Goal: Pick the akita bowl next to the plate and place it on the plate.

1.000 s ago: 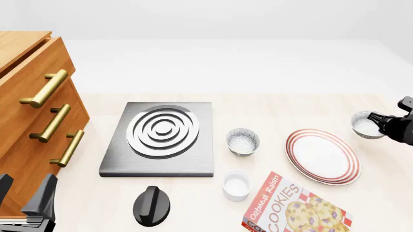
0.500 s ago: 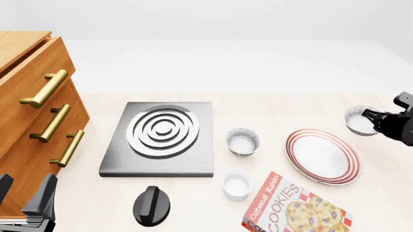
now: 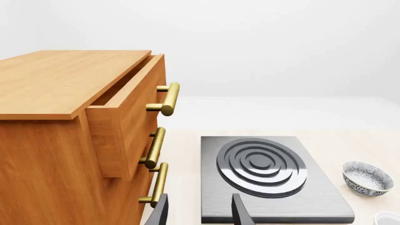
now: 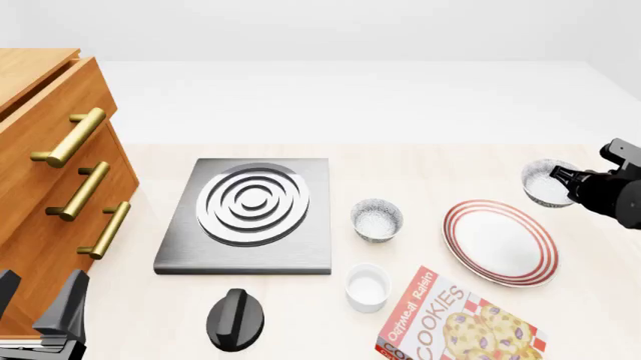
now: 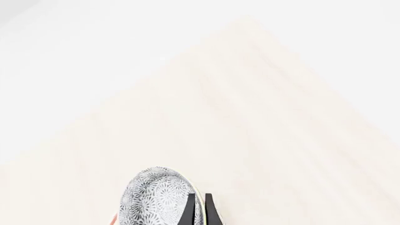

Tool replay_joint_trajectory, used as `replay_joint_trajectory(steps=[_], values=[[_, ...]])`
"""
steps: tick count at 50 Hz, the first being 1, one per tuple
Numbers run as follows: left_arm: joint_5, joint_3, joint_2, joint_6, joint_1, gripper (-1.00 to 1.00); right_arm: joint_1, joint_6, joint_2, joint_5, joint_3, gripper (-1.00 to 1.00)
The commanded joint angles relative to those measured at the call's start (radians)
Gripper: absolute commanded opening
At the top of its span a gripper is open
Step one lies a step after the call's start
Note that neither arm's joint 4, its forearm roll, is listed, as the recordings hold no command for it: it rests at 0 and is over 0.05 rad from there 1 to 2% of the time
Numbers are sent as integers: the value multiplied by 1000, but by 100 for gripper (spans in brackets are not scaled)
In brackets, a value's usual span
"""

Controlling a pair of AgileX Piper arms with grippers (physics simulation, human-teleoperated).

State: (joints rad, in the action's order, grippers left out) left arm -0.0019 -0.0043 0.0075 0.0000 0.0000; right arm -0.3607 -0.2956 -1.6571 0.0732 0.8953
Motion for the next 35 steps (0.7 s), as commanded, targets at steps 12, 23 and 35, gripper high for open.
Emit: replay_joint_trajectory(steps=[12,23,35], values=[[0,0,0,0,0,100,67,-35,75,-12,-46,-100],[0,0,0,0,0,100,95,-42,106,-15,-71,-100],[0,0,0,0,0,100,122,-51,135,-15,-101,-100]])
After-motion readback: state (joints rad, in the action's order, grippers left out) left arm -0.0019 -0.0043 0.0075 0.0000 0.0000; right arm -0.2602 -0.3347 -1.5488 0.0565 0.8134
